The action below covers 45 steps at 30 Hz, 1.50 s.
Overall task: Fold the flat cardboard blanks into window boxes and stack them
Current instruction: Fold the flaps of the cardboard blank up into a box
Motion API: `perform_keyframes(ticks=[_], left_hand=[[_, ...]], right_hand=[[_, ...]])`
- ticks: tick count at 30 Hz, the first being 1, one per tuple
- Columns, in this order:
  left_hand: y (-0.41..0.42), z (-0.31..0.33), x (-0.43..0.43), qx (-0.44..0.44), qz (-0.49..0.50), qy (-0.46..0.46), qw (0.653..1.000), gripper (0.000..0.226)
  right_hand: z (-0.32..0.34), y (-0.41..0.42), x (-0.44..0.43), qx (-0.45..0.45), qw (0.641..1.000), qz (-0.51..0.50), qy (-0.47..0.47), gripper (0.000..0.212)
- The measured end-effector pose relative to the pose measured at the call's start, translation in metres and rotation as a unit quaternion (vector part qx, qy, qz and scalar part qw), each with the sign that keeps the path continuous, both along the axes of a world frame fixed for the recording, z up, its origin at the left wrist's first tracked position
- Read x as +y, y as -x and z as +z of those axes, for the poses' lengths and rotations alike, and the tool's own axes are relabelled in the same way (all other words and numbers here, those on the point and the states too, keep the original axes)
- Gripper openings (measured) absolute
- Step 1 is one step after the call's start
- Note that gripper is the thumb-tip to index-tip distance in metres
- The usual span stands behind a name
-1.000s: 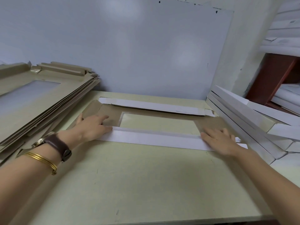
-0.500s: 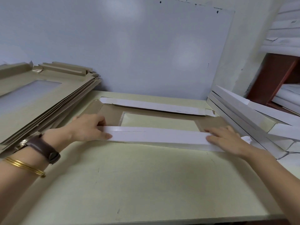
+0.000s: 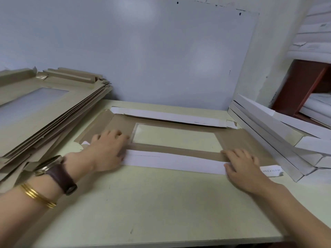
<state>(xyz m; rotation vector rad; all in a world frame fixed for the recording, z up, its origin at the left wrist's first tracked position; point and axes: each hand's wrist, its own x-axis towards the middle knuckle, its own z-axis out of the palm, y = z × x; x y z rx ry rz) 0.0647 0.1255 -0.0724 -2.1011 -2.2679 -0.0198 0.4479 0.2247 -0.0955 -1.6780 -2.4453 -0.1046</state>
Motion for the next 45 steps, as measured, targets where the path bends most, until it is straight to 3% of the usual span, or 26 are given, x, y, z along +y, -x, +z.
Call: perform_keyframes(ticks=[2,5,8,16,27,45], left_hand=[[-0.012,-0.004,0.003,0.014,-0.07,-0.009,0.997,0.069],[-0.038,-0.009,0.011,-0.046,-0.131,0.008,0.99,0.056],[-0.067,-0.016,0.021,-0.091,-0.1,0.041,0.99,0.051],[-0.083,-0.035,0.038,-0.092,-0.005,0.067,0.993,0.052],[-0.056,-0.037,0.028,-0.083,0.017,0.047,0.995,0.059],[0.019,-0.037,-0.01,-0.068,0.063,0.041,0.995,0.055]], right_hand=[[-0.003,0.017,-0.005,-0.004,0.999,0.034,0.0,0.057],[-0.006,0.055,-0.015,0.019,0.995,0.095,0.036,0.059],[-0.006,0.101,-0.025,0.057,0.986,0.142,0.062,0.052],[-0.015,0.154,-0.031,0.008,0.979,0.176,0.104,0.054],[-0.01,0.101,-0.022,0.002,0.978,0.16,0.136,0.057],[-0.006,-0.034,-0.001,-0.003,0.988,-0.011,0.153,0.055]])
